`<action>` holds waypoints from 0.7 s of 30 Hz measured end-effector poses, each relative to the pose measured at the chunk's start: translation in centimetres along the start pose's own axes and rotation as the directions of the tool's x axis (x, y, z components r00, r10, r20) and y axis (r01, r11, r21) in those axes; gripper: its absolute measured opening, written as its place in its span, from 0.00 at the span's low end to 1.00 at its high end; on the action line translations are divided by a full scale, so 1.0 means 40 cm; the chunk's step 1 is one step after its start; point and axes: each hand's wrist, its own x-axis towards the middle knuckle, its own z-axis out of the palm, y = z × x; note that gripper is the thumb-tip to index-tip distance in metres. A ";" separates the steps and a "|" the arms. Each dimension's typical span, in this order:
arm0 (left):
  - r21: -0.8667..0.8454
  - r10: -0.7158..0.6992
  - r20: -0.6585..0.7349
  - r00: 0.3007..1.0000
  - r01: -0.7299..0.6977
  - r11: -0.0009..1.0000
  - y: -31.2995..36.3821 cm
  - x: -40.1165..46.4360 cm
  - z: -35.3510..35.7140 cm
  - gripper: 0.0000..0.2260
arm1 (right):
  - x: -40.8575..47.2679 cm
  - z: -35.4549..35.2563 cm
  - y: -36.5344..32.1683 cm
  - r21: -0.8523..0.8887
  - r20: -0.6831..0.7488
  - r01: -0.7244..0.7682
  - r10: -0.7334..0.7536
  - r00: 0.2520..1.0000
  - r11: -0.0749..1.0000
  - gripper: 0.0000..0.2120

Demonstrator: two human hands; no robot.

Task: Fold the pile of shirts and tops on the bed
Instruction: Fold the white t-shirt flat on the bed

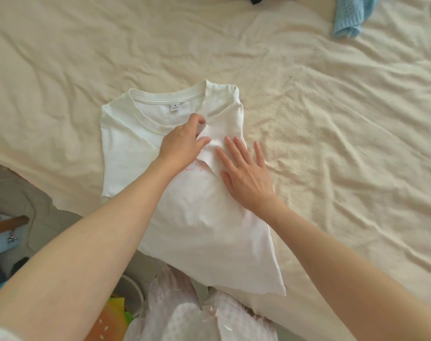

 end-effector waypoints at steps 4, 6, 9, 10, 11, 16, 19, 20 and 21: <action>-0.065 -0.034 -0.109 0.993 0.026 0.998 -0.058 -0.075 -0.018 0.19 | 0.022 -0.023 -0.016 -0.007 0.138 -0.043 0.044 0.989 0.999 0.25; -0.073 -0.054 -0.195 0.979 0.041 0.997 -0.093 -0.141 -0.026 0.19 | 0.006 -0.031 -0.034 0.009 0.144 -0.076 0.074 0.987 0.997 0.24; -0.122 -0.124 -0.250 0.960 0.095 0.988 -0.161 -0.276 -0.029 0.21 | -0.085 -0.031 -0.076 0.060 0.136 -0.161 0.152 0.979 0.985 0.24; -0.143 -0.149 -0.248 0.957 0.116 0.983 -0.186 -0.325 -0.028 0.22 | -0.128 -0.028 -0.092 0.074 0.142 -0.186 0.175 0.974 0.980 0.25; -0.171 -0.180 -0.242 0.953 0.141 0.975 -0.214 -0.369 -0.024 0.22 | -0.173 -0.025 -0.107 0.087 0.157 -0.215 0.199 0.967 0.973 0.26; -0.508 -0.497 -0.074 0.865 0.396 0.765 -0.315 -0.488 0.016 0.26 | -0.358 0.019 -0.144 0.194 0.132 -0.392 0.372 0.919 0.899 0.25; -0.716 -0.539 0.061 0.840 0.413 0.563 -0.342 -0.496 0.047 0.24 | -0.401 0.025 -0.146 0.299 -0.032 -0.482 0.514 0.857 0.823 0.19; -0.747 -0.557 0.097 0.825 0.431 0.507 -0.351 -0.499 0.056 0.22 | -0.404 0.023 -0.150 0.345 -0.038 -0.540 0.586 0.809 0.768 0.19; -0.776 -0.577 0.141 0.804 0.452 0.440 -0.363 -0.503 0.066 0.21 | -0.407 0.021 -0.151 0.392 -0.017 -0.593 0.651 0.759 0.703 0.18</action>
